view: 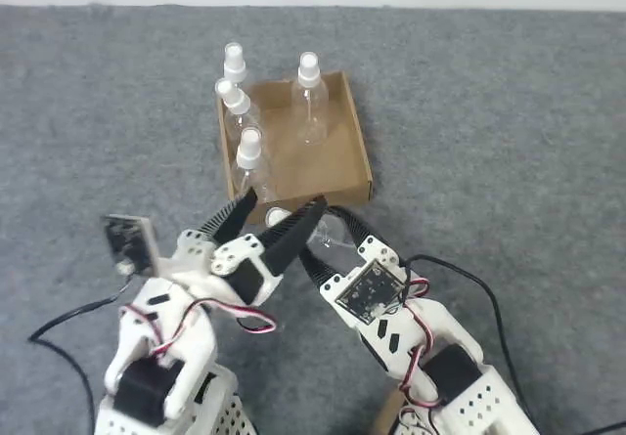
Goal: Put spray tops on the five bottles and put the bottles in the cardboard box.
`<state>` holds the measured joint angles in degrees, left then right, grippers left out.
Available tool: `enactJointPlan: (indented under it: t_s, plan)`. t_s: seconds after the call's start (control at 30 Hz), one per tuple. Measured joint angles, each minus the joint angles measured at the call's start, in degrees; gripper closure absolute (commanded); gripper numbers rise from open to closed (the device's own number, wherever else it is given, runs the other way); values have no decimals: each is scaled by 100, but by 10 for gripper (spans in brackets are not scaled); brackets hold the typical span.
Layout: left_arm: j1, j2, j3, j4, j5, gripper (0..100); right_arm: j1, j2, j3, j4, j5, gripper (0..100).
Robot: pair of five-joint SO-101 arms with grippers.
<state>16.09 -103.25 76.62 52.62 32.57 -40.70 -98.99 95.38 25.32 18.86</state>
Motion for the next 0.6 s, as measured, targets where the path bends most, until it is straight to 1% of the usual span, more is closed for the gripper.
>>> enactJointPlan:
  t_s: [0.13,0.33,0.47,0.6]
  plan:
    - [-70,-9,-308,26,264,660,0,0,0,0,-18,971]
    - [-88,-9,-844,677,580,661,0,0,0,-114,-44,971]
    - [-167,-9,-993,1002,703,661,0,0,0,-325,-563,971]
    - [-730,-9,-1002,1002,791,661,0,0,0,-369,-1125,970]
